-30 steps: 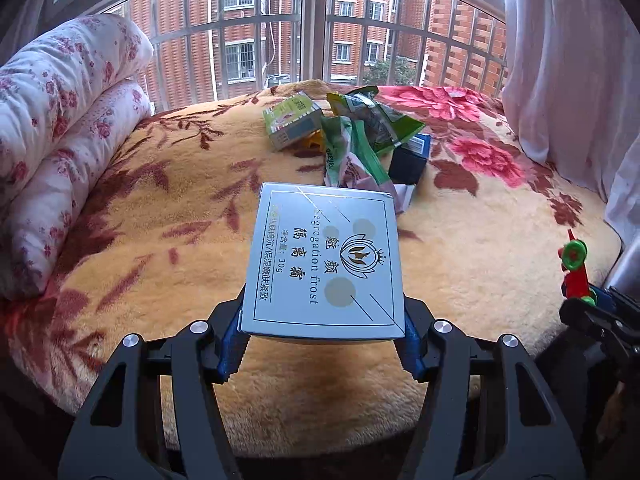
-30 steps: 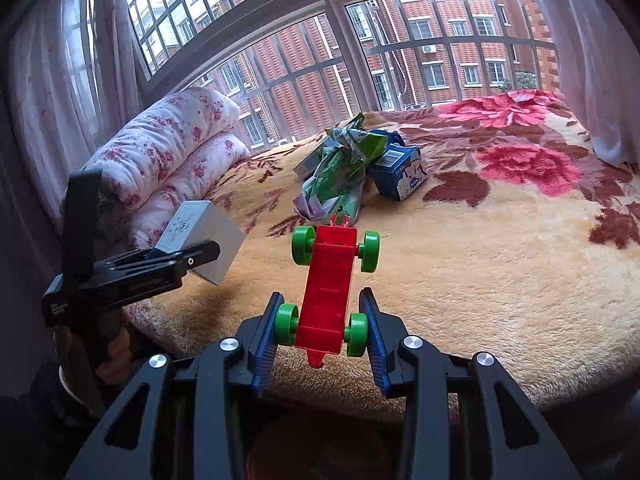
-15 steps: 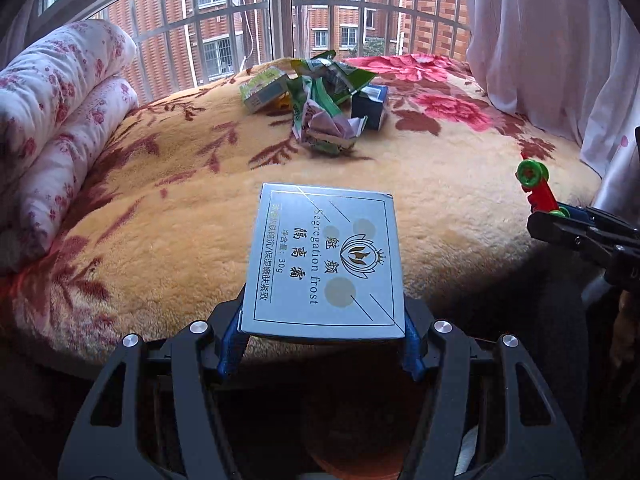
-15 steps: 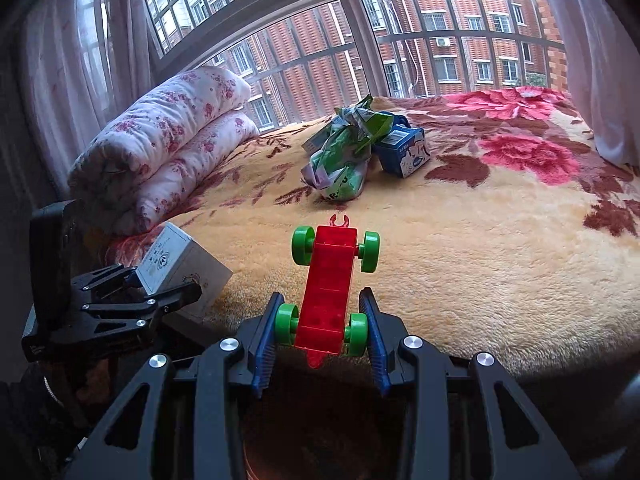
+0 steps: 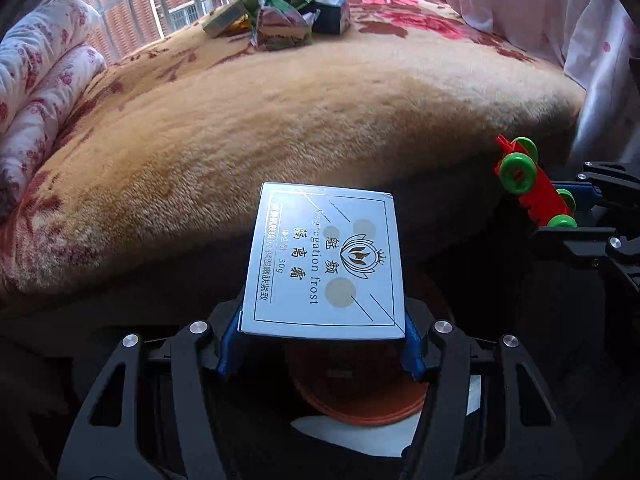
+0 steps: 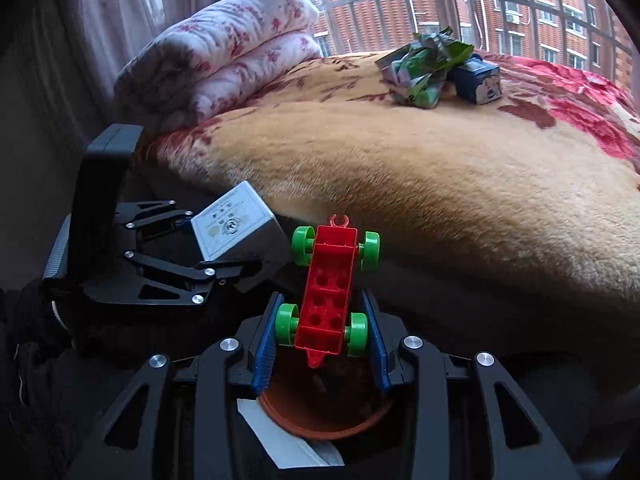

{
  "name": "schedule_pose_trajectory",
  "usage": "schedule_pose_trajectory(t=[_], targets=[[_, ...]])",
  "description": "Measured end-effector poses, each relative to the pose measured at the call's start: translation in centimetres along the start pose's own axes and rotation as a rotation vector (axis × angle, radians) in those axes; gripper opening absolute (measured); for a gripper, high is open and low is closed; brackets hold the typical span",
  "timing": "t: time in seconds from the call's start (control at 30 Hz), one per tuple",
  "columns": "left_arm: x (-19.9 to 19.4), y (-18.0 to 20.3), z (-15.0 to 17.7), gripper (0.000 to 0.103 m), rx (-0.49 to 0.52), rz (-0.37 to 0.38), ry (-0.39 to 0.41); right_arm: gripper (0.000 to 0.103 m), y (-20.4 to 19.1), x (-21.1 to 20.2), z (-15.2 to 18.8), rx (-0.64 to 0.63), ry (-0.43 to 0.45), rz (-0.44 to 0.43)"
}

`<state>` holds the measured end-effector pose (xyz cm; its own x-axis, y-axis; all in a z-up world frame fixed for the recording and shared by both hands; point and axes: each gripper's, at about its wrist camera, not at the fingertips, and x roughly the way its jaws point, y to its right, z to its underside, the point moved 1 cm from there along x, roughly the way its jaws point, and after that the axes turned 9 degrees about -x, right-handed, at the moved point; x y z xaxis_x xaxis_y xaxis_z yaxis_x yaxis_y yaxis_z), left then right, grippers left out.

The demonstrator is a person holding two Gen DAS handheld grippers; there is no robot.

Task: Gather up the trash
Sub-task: 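Lower the toy car and white box into the orange bucket and open both grippers, then grasp the green-and-white snack bag with the right gripper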

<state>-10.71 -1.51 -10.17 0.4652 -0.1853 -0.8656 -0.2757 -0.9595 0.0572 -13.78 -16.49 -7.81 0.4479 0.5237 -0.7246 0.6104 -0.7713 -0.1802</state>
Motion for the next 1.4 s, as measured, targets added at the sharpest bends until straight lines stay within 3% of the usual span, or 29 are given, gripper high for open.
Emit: schedule_pose_trajectory(t=[0.33, 0.47, 0.7, 0.8, 1.2, 1.4], targets=[[5.5, -0.8, 2.9, 0.059, -0.071, 0.026, -0.235, 0.038, -1.2, 4.9, 2.6, -0.015, -0.183, -0.045], [6.7, -1.1, 3.5, 0.059, -0.091, 0.038, -0.288, 0.039, -1.5, 6.3, 3.1, -0.023, -0.227, -0.063], [7.7, -1.1, 2.9, 0.062, -0.093, 0.046, -0.314, 0.039, -1.6, 8.3, 3.2, -0.028, -0.263, -0.081], [8.6, -0.9, 2.8, 0.074, -0.082, 0.028, -0.347, 0.063, -1.4, 9.3, 3.1, -0.021, -0.281, -0.074], [8.6, -1.6, 3.1, 0.075, -0.114, 0.019, -0.358, 0.063, 0.5, 7.1, 3.2, 0.01, -0.254, -0.005], [6.3, -1.8, 3.0, 0.075, -0.11, 0.026, -0.264, 0.063, 1.6, 3.3, 1.1, 0.019, -0.16, -0.018]])
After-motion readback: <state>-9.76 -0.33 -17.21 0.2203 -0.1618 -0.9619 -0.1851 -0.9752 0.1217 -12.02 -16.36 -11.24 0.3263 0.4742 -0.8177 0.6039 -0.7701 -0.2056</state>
